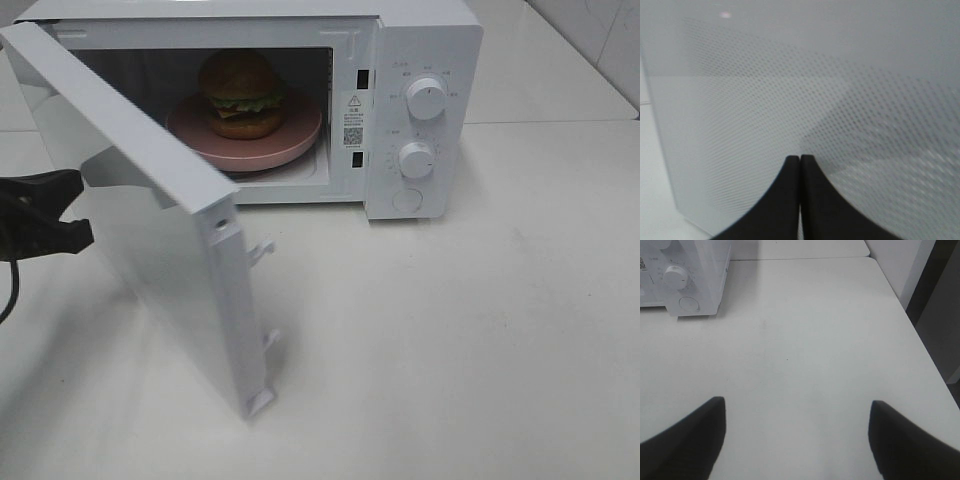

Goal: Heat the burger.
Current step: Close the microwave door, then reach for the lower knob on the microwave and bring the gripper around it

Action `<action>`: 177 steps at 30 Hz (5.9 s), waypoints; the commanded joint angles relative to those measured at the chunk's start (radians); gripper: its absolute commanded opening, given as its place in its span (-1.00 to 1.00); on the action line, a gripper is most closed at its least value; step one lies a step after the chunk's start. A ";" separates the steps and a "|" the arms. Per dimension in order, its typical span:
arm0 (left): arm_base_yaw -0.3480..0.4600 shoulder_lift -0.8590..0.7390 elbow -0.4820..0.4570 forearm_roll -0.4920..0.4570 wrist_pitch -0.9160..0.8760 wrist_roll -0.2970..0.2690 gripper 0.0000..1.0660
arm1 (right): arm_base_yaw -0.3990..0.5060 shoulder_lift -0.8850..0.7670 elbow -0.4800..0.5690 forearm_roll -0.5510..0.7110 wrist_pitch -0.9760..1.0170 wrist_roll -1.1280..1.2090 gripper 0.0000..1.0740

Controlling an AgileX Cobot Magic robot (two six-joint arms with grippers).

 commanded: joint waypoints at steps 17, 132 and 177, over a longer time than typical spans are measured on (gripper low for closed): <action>-0.126 0.021 -0.040 -0.040 -0.003 -0.003 -1.00 | -0.008 -0.027 0.001 -0.001 -0.008 -0.005 0.41; -0.533 0.050 -0.571 -0.132 0.745 -0.067 0.39 | -0.006 -0.027 0.001 -0.001 -0.008 -0.005 0.41; 0.098 -0.696 -0.507 -0.181 2.225 0.048 0.87 | -0.006 -0.027 0.001 -0.001 -0.008 -0.005 0.41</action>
